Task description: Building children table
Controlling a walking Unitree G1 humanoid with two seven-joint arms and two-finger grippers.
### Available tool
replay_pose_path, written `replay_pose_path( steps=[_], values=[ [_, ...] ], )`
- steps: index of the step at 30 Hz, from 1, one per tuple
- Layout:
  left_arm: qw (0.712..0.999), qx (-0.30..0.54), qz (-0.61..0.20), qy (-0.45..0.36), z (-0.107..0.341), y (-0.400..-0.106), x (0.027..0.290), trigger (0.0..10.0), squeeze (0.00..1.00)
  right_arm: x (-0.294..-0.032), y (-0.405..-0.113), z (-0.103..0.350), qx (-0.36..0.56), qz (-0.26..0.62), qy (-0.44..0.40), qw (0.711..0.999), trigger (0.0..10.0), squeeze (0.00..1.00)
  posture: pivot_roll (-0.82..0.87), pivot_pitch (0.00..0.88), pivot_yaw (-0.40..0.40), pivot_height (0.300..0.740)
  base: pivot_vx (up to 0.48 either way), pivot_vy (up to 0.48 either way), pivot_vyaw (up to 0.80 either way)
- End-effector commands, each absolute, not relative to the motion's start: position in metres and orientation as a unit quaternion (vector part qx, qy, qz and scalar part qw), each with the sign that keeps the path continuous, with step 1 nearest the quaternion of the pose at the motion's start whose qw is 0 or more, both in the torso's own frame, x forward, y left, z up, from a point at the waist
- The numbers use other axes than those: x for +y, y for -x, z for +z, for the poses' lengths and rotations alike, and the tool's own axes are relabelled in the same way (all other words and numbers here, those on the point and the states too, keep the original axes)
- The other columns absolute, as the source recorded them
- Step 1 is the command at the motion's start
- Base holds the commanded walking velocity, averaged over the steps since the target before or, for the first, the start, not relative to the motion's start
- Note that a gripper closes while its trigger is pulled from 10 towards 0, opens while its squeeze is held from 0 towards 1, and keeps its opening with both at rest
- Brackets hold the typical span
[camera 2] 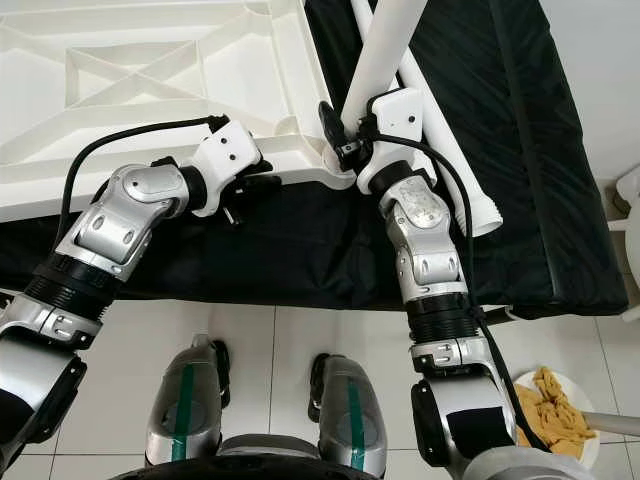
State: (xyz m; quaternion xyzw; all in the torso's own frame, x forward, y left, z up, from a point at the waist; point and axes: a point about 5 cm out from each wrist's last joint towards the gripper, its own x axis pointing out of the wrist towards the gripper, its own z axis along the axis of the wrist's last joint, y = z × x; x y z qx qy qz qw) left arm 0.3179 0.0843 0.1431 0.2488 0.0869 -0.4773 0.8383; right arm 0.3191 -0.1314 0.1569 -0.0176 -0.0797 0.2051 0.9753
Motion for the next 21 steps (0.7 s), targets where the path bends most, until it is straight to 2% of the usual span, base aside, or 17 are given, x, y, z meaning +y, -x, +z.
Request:
replay_pose_path(
  steps=[1, 12, 21],
  values=[
    [0.847, 0.004, -0.458, -0.271, 0.180, -0.324, 0.084, 10.0, 0.00, -0.154, -0.312, 0.104, 0.049, 0.156, -0.005, 0.986, 10.0, 0.00, 0.07, 0.095, -0.037, 0.740, 0.000, 0.000, 0.00],
    [0.846, 0.002, -0.458, -0.273, 0.181, -0.324, 0.084, 10.0, 0.00, -0.170, -0.318, 0.106, 0.062, 0.094, -0.112, 0.987, 10.0, 0.00, 0.07, 0.095, -0.037, 0.740, 0.000, 0.000, 0.00],
    [0.846, -0.001, -0.458, -0.275, 0.181, -0.323, 0.084, 10.0, 0.00, -0.172, -0.319, 0.102, 0.077, 0.086, -0.110, 0.987, 10.0, 0.00, 0.07, 0.097, -0.039, 0.740, 0.000, 0.000, 0.00]
  ],
)
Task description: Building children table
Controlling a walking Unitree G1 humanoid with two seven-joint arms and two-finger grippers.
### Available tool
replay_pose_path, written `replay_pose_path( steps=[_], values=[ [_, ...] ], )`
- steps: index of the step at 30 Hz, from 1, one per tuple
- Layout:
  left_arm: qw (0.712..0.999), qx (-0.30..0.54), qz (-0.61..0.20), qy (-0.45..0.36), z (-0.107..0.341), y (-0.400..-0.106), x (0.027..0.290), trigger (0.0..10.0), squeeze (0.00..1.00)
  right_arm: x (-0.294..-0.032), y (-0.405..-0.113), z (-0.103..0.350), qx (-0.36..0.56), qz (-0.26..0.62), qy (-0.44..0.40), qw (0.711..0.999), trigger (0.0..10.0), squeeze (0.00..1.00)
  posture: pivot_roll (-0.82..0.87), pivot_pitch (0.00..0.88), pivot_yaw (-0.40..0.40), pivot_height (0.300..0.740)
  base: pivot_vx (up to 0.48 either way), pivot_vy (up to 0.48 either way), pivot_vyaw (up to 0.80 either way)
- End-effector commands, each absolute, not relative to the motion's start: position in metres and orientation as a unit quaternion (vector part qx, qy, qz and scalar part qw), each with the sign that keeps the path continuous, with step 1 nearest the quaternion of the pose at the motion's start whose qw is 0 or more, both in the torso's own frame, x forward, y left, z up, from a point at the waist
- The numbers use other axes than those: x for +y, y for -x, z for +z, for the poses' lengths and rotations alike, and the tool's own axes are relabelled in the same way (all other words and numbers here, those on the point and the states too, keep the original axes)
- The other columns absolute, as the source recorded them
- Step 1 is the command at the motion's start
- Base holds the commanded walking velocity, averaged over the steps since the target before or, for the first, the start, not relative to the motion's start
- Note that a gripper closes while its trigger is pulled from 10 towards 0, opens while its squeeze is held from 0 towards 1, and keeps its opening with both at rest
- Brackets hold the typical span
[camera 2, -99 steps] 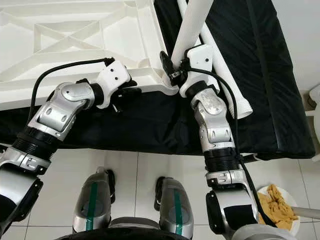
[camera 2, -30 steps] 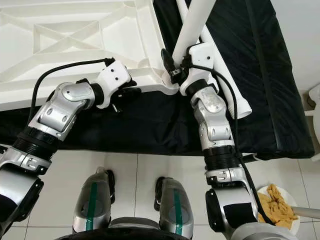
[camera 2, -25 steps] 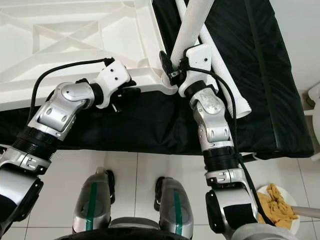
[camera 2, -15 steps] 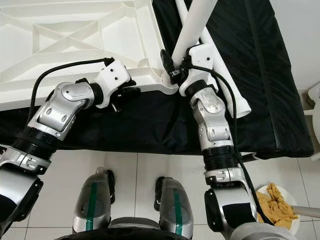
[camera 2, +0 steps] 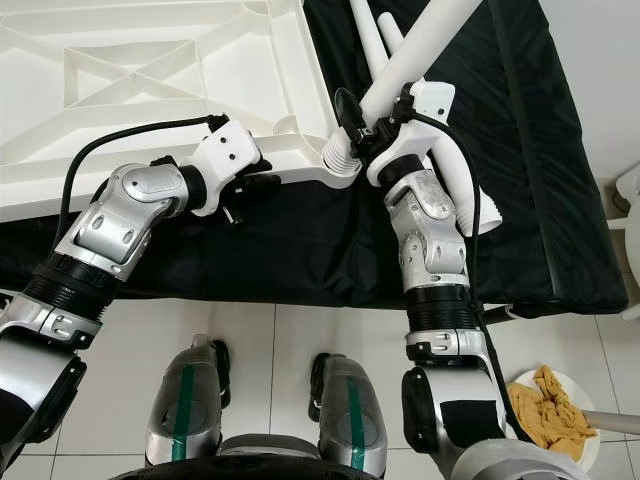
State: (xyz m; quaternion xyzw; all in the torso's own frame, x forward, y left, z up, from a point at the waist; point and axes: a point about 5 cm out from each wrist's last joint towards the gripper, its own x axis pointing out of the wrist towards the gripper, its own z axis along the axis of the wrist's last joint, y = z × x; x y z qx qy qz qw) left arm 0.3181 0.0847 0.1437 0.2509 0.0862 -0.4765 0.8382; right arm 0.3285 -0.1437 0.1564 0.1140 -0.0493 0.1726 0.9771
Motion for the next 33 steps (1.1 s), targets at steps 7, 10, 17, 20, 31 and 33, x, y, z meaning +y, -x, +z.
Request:
replay_pose_path(
  steps=[7, 10, 17, 20, 31, 33],
  values=[
    [0.846, -0.003, -0.457, -0.277, 0.181, -0.323, 0.084, 10.0, 0.00, -0.177, -0.320, 0.098, 0.091, 0.082, -0.071, 0.990, 10.0, 0.00, 0.07, 0.098, -0.038, 0.740, 0.000, 0.000, 0.00],
    [0.845, -0.003, -0.457, -0.277, 0.181, -0.324, 0.084, 10.0, 0.00, -0.173, -0.320, 0.101, 0.092, 0.106, -0.024, 0.990, 10.0, 0.00, 0.07, 0.098, -0.037, 0.740, 0.000, 0.000, 0.00],
    [0.845, -0.005, -0.457, -0.278, 0.181, -0.324, 0.083, 10.0, 0.00, -0.165, -0.321, 0.106, 0.091, 0.138, 0.033, 0.986, 10.0, 0.00, 0.07, 0.098, -0.036, 0.740, 0.000, 0.000, 0.00],
    [0.845, -0.006, -0.456, -0.278, 0.182, -0.324, 0.083, 10.0, 0.00, -0.156, -0.319, 0.106, 0.084, 0.174, 0.072, 0.978, 10.0, 0.00, 0.07, 0.101, -0.040, 0.740, 0.000, 0.000, 0.00],
    [0.846, -0.009, -0.453, -0.280, 0.183, -0.324, 0.084, 10.0, 0.00, -0.143, -0.309, 0.103, 0.076, 0.221, 0.097, 0.967, 10.0, 0.00, 0.07, 0.105, -0.039, 0.740, 0.000, 0.000, 0.00],
    [0.846, -0.009, -0.453, -0.280, 0.183, -0.324, 0.084, 10.0, 0.00, -0.143, -0.308, 0.102, 0.075, 0.227, 0.100, 0.966, 10.0, 0.00, 0.07, 0.105, -0.039, 0.740, 0.000, 0.000, 0.00]
  ],
)
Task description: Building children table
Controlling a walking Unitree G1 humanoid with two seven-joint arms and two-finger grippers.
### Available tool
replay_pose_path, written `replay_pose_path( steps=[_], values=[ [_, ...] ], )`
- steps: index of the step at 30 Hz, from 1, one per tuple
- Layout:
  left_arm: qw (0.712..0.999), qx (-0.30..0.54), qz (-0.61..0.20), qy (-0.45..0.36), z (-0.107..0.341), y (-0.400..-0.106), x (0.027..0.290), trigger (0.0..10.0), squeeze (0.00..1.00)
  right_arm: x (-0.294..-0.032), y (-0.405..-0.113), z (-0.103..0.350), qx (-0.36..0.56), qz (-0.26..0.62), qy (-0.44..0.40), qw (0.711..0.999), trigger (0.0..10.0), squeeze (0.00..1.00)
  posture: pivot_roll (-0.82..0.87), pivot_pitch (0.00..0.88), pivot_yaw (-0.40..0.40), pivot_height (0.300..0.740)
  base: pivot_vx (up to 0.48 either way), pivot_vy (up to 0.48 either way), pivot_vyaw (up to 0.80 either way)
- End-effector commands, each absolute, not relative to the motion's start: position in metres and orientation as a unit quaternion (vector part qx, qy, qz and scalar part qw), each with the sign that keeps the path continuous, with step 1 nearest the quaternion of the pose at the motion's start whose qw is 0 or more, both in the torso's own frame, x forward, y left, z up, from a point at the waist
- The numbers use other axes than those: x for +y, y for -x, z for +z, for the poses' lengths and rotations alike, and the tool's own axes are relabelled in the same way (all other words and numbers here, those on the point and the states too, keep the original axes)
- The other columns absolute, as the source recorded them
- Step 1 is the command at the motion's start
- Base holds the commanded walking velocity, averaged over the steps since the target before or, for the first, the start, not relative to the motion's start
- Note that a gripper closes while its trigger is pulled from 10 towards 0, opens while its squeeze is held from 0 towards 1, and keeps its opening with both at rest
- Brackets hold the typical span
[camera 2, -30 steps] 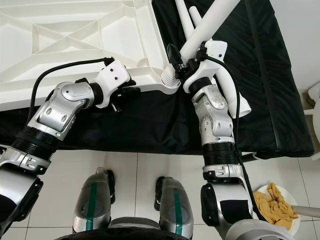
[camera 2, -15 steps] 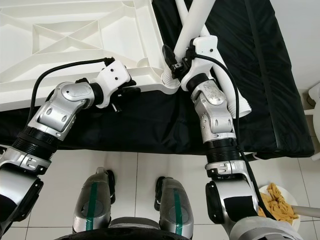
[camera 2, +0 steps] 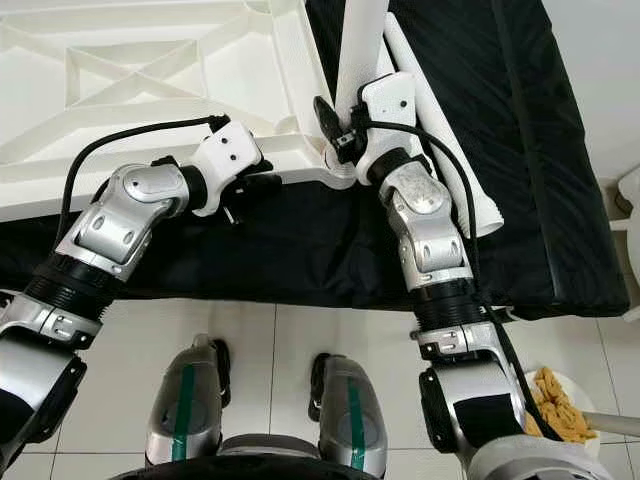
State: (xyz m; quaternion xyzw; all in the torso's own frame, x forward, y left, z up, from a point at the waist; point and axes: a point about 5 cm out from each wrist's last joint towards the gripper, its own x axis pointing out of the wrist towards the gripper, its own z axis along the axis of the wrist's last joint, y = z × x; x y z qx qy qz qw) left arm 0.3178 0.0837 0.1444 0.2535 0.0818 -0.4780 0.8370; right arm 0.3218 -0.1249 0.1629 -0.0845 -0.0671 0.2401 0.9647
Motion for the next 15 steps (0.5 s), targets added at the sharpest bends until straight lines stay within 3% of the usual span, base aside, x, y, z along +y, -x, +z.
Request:
replay_pose_path(
  steps=[1, 7, 15],
  values=[
    [0.846, -0.009, -0.453, -0.280, 0.1827, -0.3242, 0.0841, 10.0, 0.00, -0.1425, -0.3078, 0.1019, 0.075, 0.227, 0.100, 0.966, 10.0, 0.00, 0.07, 0.105, -0.039, 0.740, 0.000, 0.000, 0.00],
    [0.845, -0.010, -0.454, -0.282, 0.1829, -0.3238, 0.0845, 10.0, 0.00, -0.1445, -0.3023, 0.0991, 0.073, 0.242, 0.126, 0.959, 10.0, 0.00, 0.07, 0.108, -0.038, 0.740, 0.000, 0.000, 0.00],
    [0.845, -0.013, -0.453, -0.285, 0.1831, -0.3236, 0.0849, 10.0, 0.00, -0.1424, -0.2999, 0.0967, 0.082, 0.246, 0.084, 0.962, 10.0, 0.00, 0.07, 0.103, -0.037, 0.740, 0.000, 0.000, 0.00]
  ],
)
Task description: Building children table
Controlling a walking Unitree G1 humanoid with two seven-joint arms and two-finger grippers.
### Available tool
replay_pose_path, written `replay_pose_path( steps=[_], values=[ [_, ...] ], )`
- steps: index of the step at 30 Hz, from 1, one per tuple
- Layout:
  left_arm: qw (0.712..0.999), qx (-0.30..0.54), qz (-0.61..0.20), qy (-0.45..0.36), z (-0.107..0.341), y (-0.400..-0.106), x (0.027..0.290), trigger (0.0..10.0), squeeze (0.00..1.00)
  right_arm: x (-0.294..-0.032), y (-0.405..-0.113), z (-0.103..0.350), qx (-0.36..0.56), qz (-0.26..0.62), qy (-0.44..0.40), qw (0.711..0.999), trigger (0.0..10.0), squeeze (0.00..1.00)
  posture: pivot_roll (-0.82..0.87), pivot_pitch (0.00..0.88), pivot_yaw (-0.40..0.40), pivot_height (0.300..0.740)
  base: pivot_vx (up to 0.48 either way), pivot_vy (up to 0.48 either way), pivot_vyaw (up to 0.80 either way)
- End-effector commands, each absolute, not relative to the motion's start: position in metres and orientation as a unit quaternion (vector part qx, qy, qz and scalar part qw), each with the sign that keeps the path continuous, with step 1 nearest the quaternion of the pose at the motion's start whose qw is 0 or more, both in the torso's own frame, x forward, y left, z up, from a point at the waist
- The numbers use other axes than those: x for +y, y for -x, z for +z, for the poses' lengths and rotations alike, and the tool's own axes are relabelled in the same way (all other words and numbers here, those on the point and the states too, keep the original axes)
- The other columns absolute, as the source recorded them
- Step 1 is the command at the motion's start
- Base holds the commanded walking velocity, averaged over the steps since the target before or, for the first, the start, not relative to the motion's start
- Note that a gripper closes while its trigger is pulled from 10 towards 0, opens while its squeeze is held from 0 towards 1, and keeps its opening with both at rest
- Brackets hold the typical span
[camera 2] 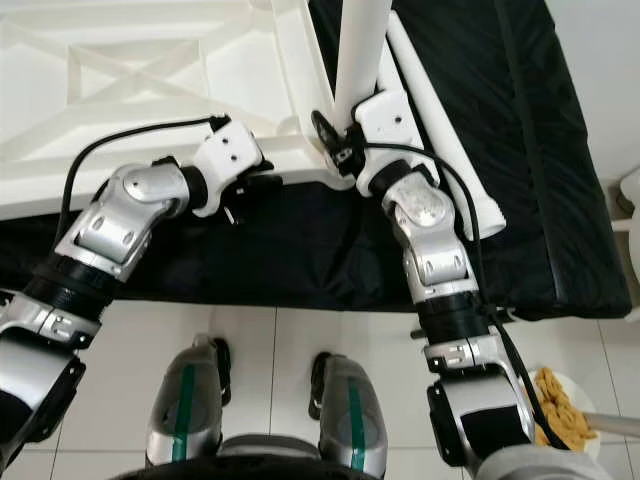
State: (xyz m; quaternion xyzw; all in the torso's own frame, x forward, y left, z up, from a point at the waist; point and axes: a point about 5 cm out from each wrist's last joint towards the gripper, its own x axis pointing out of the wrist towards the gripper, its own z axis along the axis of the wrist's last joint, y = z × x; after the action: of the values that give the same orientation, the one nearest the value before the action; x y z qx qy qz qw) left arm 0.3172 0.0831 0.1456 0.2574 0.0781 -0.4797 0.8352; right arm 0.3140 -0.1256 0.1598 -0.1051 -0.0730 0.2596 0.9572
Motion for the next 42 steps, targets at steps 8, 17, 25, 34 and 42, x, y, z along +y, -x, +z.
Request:
replay_pose_path(
  steps=[8, 17, 25, 34, 42],
  values=[
    [0.843, -0.017, -0.454, -0.288, 0.184, -0.323, 0.084, 10.0, 0.00, -0.159, -0.312, 0.100, 0.108, 0.186, -0.002, 0.977, 10.0, 0.00, 0.07, 0.096, -0.034, 0.740, 0.000, 0.000, 0.00],
    [0.841, -0.021, -0.456, -0.289, 0.184, -0.323, 0.083, 10.0, 0.00, -0.161, -0.314, 0.097, 0.118, 0.178, -0.012, 0.977, 10.0, 0.00, 0.07, 0.087, -0.035, 0.740, 0.000, 0.000, 0.00],
    [0.840, -0.024, -0.456, -0.293, 0.185, -0.323, 0.083, 10.0, 0.00, -0.161, -0.313, 0.094, 0.124, 0.174, -0.013, 0.977, 10.0, 0.00, 0.07, 0.089, -0.035, 0.740, 0.000, 0.000, 0.00],
    [0.841, -0.025, -0.455, -0.292, 0.186, -0.322, 0.083, 10.0, 0.00, -0.158, -0.313, 0.096, 0.100, 0.139, -0.013, 0.985, 10.0, 0.00, 0.07, 0.099, -0.036, 0.740, 0.000, 0.000, 0.00],
    [0.842, -0.027, -0.454, -0.291, 0.187, -0.322, 0.083, 10.0, 0.00, -0.144, -0.313, 0.099, 0.071, 0.091, -0.027, 0.993, 10.0, 0.00, 0.08, 0.102, -0.034, 0.740, 0.000, 0.000, 0.00]
  ],
)
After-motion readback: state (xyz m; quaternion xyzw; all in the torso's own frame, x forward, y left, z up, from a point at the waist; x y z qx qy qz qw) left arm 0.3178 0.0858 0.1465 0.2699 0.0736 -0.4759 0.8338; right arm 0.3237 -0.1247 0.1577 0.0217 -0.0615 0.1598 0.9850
